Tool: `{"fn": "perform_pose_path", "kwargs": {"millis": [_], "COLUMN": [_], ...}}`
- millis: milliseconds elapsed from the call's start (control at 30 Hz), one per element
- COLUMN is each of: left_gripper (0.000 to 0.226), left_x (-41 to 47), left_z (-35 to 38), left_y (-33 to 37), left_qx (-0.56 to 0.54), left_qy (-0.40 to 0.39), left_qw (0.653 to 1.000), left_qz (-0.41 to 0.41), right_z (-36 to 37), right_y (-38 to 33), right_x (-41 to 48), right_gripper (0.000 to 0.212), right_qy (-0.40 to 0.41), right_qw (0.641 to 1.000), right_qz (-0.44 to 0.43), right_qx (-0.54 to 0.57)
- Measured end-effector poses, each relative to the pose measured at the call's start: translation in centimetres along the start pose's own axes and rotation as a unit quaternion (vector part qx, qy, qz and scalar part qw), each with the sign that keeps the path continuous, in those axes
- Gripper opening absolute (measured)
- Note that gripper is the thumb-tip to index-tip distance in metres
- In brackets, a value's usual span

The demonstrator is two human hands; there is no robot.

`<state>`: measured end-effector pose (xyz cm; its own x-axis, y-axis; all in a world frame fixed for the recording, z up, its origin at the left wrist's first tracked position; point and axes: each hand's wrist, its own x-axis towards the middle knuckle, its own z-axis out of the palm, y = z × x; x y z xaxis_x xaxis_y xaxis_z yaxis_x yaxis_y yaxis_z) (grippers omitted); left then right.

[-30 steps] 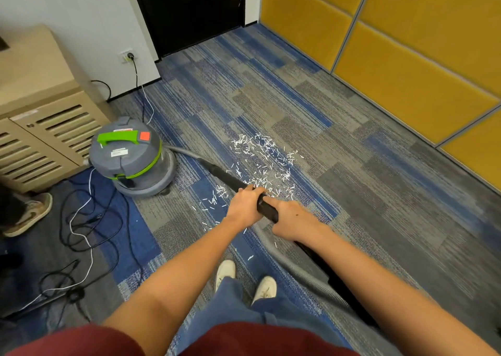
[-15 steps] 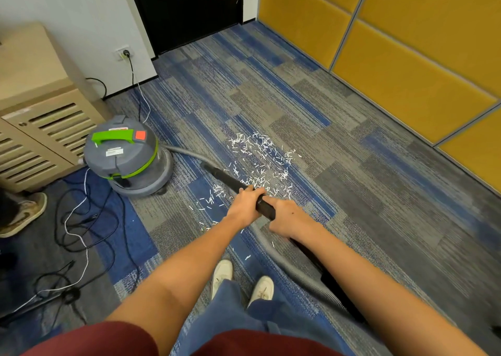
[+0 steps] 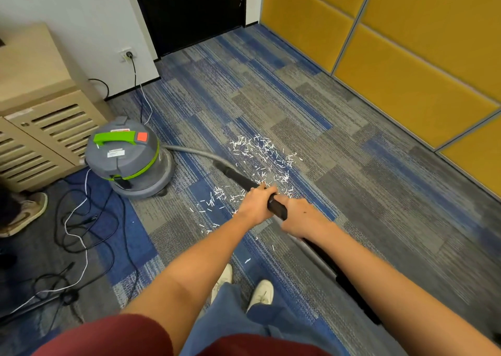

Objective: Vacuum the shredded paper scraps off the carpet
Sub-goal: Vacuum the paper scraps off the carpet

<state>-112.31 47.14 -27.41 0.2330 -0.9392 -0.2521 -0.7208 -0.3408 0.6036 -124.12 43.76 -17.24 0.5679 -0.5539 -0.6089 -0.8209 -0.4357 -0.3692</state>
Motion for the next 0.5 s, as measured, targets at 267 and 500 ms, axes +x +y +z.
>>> {"fn": "perform_pose_path", "kwargs": {"millis": [267,500], "left_gripper": [0.027,0.026], "left_x": [-2.2,-2.3], "left_z": [0.8,-0.4], "left_y": [1.4,2.2], "left_qx": [0.123,0.104], "left_qy": [0.018,0.063], "left_qw": [0.992,0.993], "left_qz": [0.006,0.009], "right_z": [-0.1,-0.1], "right_y": [1.6,1.8], "right_x": [-3.3,-3.6], "right_gripper": [0.062,0.069], "right_qy": [-0.003,0.040], "right_qw": [0.999,0.995], "right_qz": [-0.025,-0.032], "right_qx": [0.040,0.081]}}
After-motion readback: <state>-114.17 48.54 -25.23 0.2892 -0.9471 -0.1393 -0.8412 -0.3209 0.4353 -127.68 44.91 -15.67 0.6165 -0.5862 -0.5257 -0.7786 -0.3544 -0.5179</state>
